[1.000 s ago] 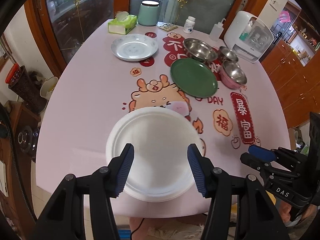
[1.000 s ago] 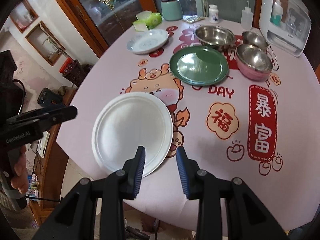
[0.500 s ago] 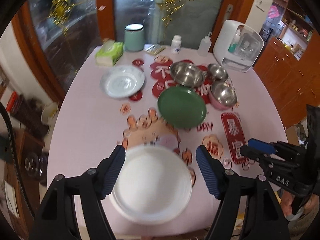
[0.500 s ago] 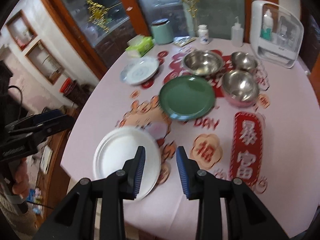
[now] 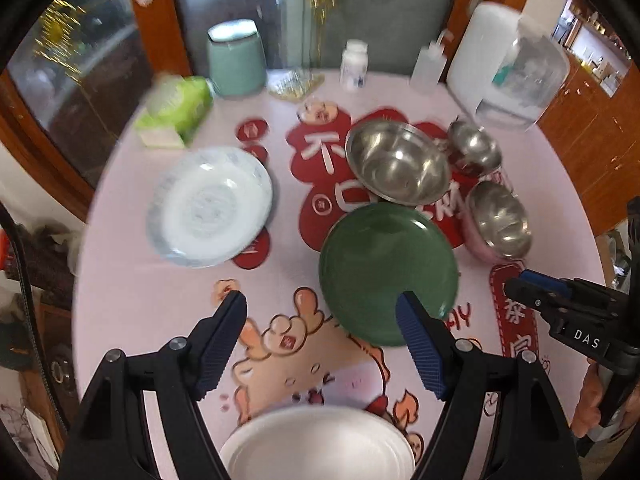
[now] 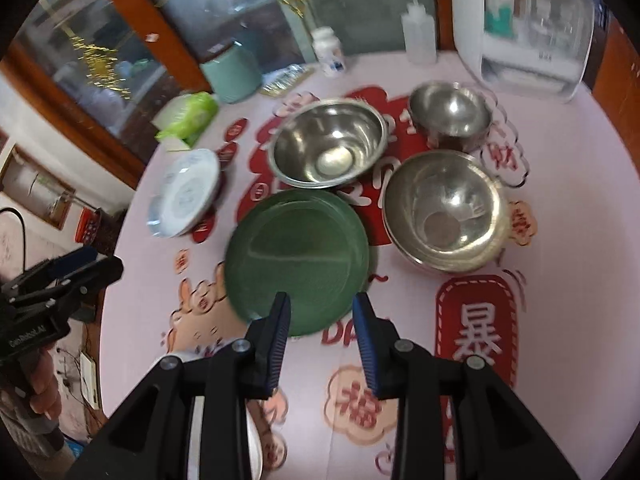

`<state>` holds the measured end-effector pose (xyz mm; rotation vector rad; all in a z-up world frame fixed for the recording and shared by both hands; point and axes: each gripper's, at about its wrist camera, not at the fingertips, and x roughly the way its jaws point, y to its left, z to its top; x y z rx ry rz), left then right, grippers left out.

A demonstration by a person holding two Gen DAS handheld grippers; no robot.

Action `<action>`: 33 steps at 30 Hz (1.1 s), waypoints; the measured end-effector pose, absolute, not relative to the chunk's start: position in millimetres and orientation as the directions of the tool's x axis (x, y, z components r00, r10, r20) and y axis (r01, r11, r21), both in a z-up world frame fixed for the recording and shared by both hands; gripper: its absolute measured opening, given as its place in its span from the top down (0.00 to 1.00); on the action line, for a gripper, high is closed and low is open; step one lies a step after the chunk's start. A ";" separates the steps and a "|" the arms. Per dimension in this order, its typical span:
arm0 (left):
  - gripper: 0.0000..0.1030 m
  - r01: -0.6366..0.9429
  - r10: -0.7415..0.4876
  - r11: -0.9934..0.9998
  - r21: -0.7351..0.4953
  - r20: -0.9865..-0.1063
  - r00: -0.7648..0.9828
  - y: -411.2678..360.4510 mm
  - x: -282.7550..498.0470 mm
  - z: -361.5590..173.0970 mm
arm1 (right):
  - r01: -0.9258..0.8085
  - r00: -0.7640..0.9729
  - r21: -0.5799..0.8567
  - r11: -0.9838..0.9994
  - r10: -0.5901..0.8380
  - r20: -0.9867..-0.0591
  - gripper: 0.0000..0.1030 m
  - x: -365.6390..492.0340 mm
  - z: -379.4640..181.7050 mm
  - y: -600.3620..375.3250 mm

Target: Organize plates and bowls

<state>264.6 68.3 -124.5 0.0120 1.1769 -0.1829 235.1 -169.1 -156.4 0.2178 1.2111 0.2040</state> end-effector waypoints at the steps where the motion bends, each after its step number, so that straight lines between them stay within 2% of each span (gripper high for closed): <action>1: 0.26 0.147 -0.144 0.984 -0.097 -0.925 0.350 68.4 275.4 -138.5 | -0.022 0.318 0.278 0.960 0.270 -0.909 0.69 243.3 -166.8 -169.9; 6: 0.29 0.106 -0.164 0.984 -0.140 -0.948 0.272 73.2 312.2 -194.3 | 0.029 0.243 0.295 0.955 0.280 -0.929 0.69 271.8 -211.2 -168.9; 8: 0.39 0.101 -0.171 0.983 -0.150 -0.953 0.248 73.9 322.7 -211.4 | 0.050 0.223 0.306 0.951 0.288 -0.931 0.69 279.9 -224.4 -170.1; 10: 0.41 0.101 -0.185 0.981 -0.166 -0.958 0.221 73.4 330.7 -226.5 | 0.069 0.209 0.303 0.951 0.283 -0.936 0.69 284.7 -234.3 -171.3; 15: 0.42 0.113 -0.208 0.975 -0.189 -0.960 0.188 70.4 338.2 -247.2 | 0.073 0.177 0.285 0.956 0.269 -0.947 0.80 291.3 -250.7 -170.9; 17: 0.50 0.122 -0.224 0.971 -0.205 -0.959 0.176 69.0 340.8 -253.5 | 0.071 0.171 0.283 0.957 0.268 -0.948 0.81 293.1 -254.2 -169.6; 19: 0.53 0.125 -0.235 0.968 -0.217 -0.959 0.157 68.0 341.4 -259.4 | 0.068 0.177 0.283 0.957 0.268 -0.947 0.85 293.6 -254.9 -170.1; 21: 0.58 0.129 -0.240 0.966 -0.222 -0.960 0.143 65.9 343.0 -263.5 | 0.066 0.176 0.288 0.955 0.273 -0.946 0.85 293.8 -256.6 -171.5; 23: 0.69 0.137 -0.248 0.963 -0.231 -0.961 0.122 64.3 344.4 -267.7 | 0.057 0.179 0.286 0.956 0.272 -0.945 0.86 294.6 -256.8 -171.9; 25: 0.72 0.142 -0.252 0.962 -0.234 -0.960 0.121 63.4 343.9 -269.3 | 0.048 0.181 0.288 0.956 0.276 -0.944 0.86 295.2 -257.0 -172.9; 26: 0.78 0.146 -0.255 0.960 -0.237 -0.960 0.115 62.6 345.1 -271.3 | 0.046 0.182 0.290 0.956 0.278 -0.943 0.86 295.8 -256.8 -173.2; 28: 0.83 0.150 -0.267 0.957 -0.250 -0.958 0.104 61.5 344.8 -273.1 | 0.048 0.186 0.290 0.956 0.276 -0.943 0.87 295.7 -256.7 -173.2; 33: 0.86 0.152 -0.262 0.957 -0.246 -0.960 0.097 58.9 340.4 -270.9 | 0.054 0.188 0.278 0.959 0.264 -0.946 0.87 291.6 -255.1 -176.1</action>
